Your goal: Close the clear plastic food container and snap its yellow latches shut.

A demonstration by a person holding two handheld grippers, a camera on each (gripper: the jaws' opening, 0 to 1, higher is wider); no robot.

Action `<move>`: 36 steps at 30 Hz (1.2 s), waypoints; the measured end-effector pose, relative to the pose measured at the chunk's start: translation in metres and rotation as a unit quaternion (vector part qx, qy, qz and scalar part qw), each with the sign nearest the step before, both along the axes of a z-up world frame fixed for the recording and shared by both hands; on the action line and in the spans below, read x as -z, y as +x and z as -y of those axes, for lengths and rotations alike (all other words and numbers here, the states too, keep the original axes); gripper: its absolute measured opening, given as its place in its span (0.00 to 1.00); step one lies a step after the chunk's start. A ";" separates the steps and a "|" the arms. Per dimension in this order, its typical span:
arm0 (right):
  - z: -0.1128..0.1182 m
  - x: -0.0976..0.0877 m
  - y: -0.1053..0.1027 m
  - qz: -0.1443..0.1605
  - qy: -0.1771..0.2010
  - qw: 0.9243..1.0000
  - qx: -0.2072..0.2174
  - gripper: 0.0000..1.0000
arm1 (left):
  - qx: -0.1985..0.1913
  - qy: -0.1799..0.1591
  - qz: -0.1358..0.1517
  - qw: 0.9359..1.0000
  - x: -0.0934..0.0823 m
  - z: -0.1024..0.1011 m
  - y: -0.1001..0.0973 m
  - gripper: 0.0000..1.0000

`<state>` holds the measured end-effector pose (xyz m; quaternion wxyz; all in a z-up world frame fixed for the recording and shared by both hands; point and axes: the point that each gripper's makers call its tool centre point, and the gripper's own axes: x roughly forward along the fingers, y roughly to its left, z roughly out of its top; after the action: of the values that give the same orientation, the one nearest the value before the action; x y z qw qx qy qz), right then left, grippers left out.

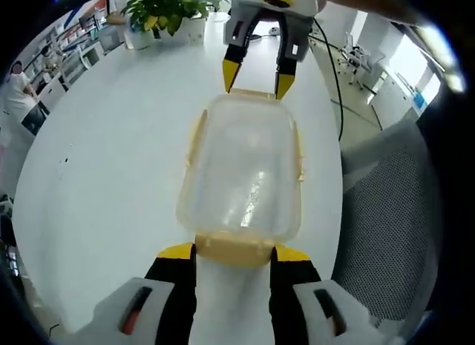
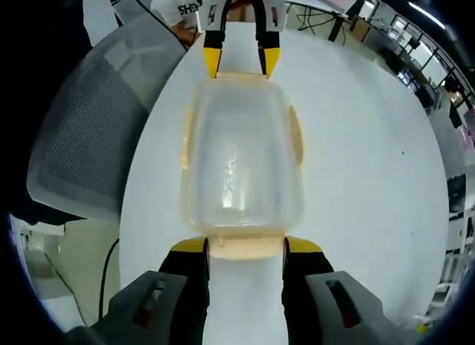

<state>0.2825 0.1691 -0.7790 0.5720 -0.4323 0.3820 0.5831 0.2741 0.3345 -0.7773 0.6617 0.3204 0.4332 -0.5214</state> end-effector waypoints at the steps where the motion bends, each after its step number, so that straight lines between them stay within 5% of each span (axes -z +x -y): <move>1: 0.000 0.000 -0.001 0.000 0.000 1.000 0.000 0.34 | 0.000 0.001 0.001 1.000 0.001 0.000 0.000 0.32; 36: 0.004 0.010 -0.002 0.018 0.010 1.000 0.000 0.37 | 0.029 -0.016 0.028 0.999 0.011 0.004 -0.001 0.34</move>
<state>0.2809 0.1647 -0.7895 0.5833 -0.4367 0.3661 0.5788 0.2729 0.3309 -0.7887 0.6633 0.3367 0.3965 -0.5380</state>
